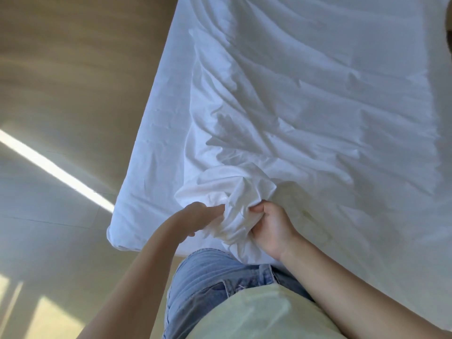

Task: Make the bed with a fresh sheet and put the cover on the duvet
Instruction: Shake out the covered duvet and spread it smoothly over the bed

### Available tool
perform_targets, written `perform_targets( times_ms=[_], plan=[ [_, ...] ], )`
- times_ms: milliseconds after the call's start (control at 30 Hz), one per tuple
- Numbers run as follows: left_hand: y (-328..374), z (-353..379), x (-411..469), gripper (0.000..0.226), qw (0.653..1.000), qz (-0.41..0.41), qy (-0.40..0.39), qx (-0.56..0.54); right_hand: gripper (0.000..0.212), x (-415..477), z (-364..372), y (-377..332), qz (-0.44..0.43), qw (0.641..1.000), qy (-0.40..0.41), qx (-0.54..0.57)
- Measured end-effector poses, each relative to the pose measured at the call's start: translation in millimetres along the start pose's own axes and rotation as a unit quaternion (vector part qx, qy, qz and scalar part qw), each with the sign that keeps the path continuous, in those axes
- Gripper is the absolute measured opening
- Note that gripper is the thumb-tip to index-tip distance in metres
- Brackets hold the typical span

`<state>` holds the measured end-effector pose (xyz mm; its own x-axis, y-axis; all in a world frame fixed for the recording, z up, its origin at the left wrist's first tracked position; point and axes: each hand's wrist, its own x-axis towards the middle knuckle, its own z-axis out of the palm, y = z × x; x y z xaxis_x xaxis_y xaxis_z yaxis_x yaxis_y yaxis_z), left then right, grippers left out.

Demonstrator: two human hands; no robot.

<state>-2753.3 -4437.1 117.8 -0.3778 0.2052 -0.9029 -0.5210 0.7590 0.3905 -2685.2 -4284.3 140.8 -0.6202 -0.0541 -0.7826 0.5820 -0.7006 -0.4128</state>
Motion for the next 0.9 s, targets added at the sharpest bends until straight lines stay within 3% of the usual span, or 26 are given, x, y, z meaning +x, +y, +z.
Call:
perform_targets(
  times_ms=[100, 233, 300, 400, 467, 500, 567, 633, 700, 800, 900],
  plan=[
    [3, -3, -1, 0.038, 0.999, 0.017, -0.032, -0.016, 0.034, -3, 0, -1, -0.015, 0.999, -0.027, 0.008],
    [5, 7, 9, 0.022, 0.979, 0.173, 0.036, -0.1, 0.029, -4, 0, -1, -0.046, 0.999, -0.019, 0.004],
    [3, 9, 8, 0.015, 0.967, 0.212, 0.061, -0.127, 0.029, -4, -1, -1, -0.06, 0.998, -0.011, 0.027],
    [-3, 8, 4, 0.027, 0.943, 0.254, -0.003, -0.215, 0.024, -3, -5, -3, -0.05, 0.997, 0.008, 0.063],
    [-4, 10, 0, 0.025, 0.942, 0.265, -0.012, -0.208, 0.029, -4, -8, -5, -0.044, 0.997, -0.005, 0.071],
    [-4, 14, 0, 0.015, 0.948, 0.264, 0.036, -0.172, 0.03, -5, -7, -6, -0.044, 0.996, -0.032, 0.065],
    [-1, 25, 4, 0.019, 0.946, 0.25, 0.194, -0.068, 0.039, -9, 0, -7, -0.038, 0.994, -0.091, 0.038],
    [5, 40, 5, 0.012, 0.932, 0.243, 0.268, -0.011, 0.067, -10, 8, -1, -0.025, 0.993, -0.11, -0.02],
    [12, 55, 7, 0.018, 0.93, 0.244, 0.272, 0.029, 0.073, -5, 11, 7, -0.052, 0.994, -0.018, -0.098],
    [21, 55, 6, 0.017, 0.938, 0.232, 0.254, -0.046, 0.041, 3, 10, 4, -0.1, 0.972, 0.138, -0.16],
    [16, 42, 1, 0.025, 0.936, 0.237, 0.135, -0.221, 0.016, 6, -1, -3, -0.055, 0.987, 0.135, -0.065]
  ],
)
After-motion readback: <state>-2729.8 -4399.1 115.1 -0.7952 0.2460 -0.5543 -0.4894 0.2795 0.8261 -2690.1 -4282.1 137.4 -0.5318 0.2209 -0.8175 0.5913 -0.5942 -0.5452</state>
